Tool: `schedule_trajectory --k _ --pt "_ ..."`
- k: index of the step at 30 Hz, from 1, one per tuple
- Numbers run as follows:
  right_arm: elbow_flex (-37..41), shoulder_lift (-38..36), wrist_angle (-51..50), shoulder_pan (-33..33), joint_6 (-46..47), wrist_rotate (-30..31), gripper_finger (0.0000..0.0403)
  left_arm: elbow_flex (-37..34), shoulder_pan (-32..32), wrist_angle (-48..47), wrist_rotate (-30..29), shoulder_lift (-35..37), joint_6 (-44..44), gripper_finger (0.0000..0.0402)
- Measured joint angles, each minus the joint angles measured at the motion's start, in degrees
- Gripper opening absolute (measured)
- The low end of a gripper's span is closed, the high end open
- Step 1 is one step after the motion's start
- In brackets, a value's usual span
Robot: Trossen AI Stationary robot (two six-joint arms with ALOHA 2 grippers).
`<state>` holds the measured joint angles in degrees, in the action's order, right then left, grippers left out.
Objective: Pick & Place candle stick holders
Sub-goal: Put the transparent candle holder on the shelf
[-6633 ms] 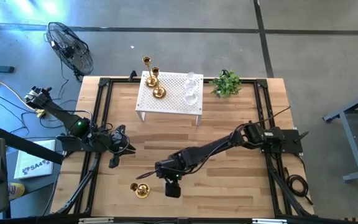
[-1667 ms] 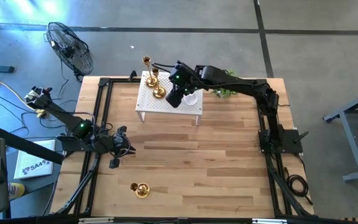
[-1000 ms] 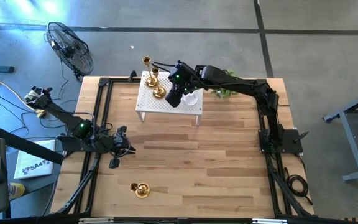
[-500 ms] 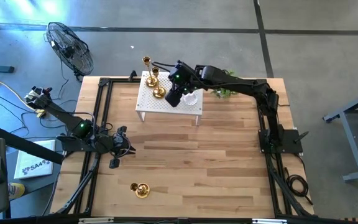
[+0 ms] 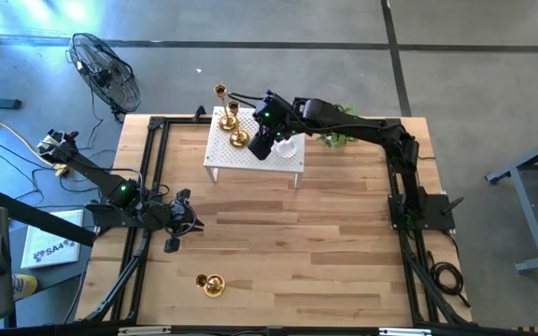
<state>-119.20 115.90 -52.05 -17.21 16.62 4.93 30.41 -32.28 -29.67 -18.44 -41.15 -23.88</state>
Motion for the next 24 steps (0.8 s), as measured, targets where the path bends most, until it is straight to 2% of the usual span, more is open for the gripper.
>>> schedule_trajectory --k 24 --pt "0.0 0.0 -0.2 0.0 -0.1 -1.5 0.0177 0.0 0.0 0.0 0.0 0.0 0.0 0.0060"
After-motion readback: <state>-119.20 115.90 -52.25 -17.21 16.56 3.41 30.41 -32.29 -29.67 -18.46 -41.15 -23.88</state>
